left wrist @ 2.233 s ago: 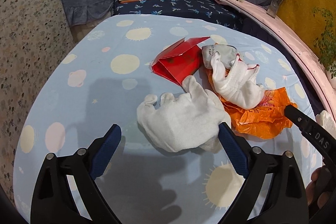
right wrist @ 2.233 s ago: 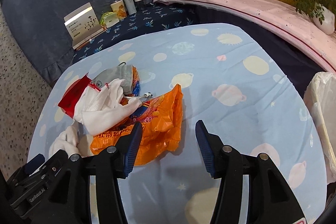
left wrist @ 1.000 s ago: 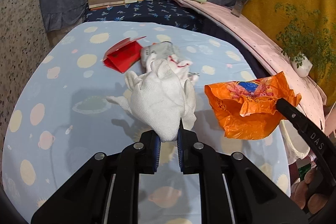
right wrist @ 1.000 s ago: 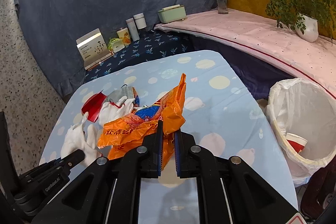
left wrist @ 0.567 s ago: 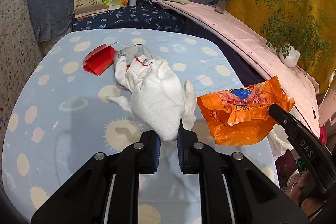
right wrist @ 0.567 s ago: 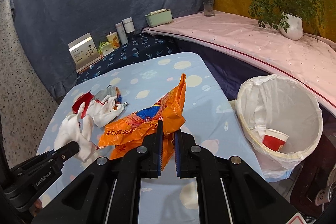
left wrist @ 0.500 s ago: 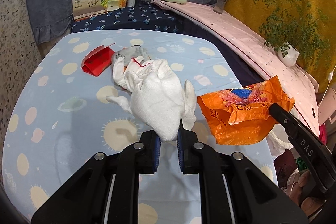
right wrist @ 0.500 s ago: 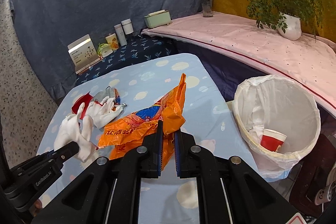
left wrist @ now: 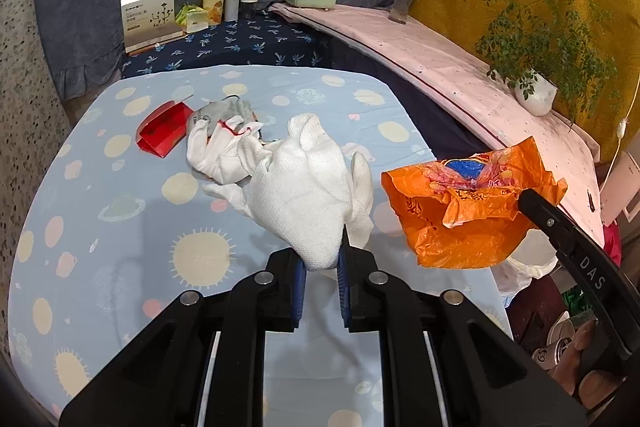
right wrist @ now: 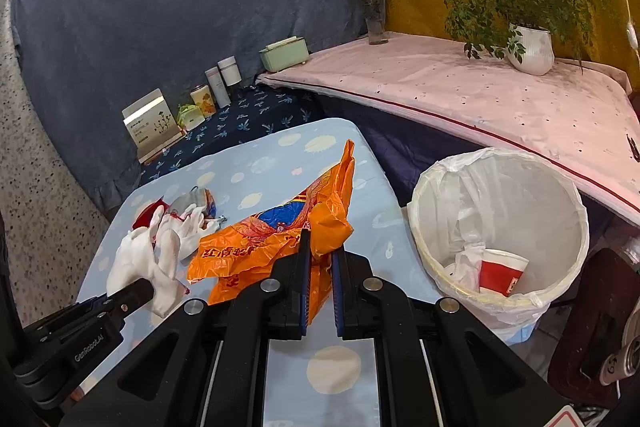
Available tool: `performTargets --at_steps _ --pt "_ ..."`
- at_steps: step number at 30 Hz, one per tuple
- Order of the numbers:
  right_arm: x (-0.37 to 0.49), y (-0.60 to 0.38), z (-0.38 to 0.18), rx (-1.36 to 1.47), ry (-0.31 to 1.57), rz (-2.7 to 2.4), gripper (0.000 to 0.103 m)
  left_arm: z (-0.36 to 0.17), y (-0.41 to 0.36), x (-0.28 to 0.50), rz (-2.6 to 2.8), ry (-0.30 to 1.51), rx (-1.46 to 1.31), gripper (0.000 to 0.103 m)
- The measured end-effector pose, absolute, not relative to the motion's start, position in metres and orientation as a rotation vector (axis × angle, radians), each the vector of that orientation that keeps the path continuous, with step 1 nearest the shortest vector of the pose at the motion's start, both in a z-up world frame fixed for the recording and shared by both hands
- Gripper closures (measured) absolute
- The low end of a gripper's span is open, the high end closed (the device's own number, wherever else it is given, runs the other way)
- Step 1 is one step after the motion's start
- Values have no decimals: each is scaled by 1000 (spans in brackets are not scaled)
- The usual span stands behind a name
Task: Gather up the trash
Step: 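Carry the glove and orange bag over the wastebasket and open both tools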
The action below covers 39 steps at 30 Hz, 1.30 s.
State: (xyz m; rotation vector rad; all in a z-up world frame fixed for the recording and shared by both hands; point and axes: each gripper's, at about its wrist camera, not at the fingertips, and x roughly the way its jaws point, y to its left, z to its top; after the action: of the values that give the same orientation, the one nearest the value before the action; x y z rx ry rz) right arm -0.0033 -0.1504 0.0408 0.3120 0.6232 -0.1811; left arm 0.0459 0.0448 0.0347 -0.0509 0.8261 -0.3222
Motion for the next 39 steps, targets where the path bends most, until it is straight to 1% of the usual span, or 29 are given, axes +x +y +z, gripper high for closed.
performTargets --at_steps 14,27,39 --pt "-18 -186 42 353 599 -219 94 43 9 39 -358 811 -10 90" --pt "-22 -200 43 364 590 -239 94 49 -6 39 -376 802 3 90" --pt "-28 -226 40 383 584 -280 94 47 -32 40 -409 808 29 90"
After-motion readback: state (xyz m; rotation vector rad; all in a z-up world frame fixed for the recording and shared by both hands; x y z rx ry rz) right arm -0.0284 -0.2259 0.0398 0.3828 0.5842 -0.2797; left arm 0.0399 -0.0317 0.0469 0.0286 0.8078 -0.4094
